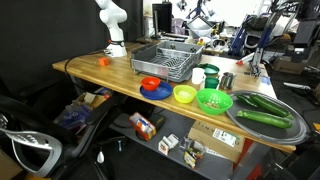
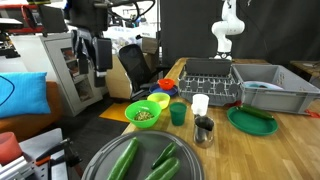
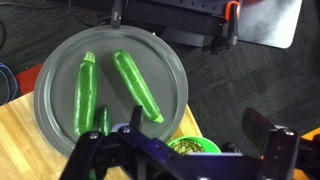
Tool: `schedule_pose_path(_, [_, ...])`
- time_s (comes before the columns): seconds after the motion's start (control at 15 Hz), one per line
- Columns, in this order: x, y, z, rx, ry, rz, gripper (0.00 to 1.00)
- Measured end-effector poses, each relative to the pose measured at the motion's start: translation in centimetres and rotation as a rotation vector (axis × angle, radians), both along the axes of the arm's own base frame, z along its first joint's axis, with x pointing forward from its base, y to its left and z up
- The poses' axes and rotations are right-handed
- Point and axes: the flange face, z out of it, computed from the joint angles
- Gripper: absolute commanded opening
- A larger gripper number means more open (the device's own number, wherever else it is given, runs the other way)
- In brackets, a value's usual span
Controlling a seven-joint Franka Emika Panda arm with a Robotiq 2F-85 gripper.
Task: Pick up one vegetable and put it on the green plate
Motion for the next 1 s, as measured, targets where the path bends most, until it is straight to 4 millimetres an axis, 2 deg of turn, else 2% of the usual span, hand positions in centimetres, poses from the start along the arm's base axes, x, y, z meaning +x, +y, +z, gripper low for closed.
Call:
schedule_pose_path(0.13, [1.0, -0.9, -2.2, -0.022, 0.011, 0.006, 1.00])
schedule_pose_path(0.33, [2.5, -0.9, -4.6, -0.032, 0.030, 0.010, 1.00])
schedule_pose_path(1.0, [3.4, -1.0, -4.5, -0.050, 0.019, 0.023, 1.00])
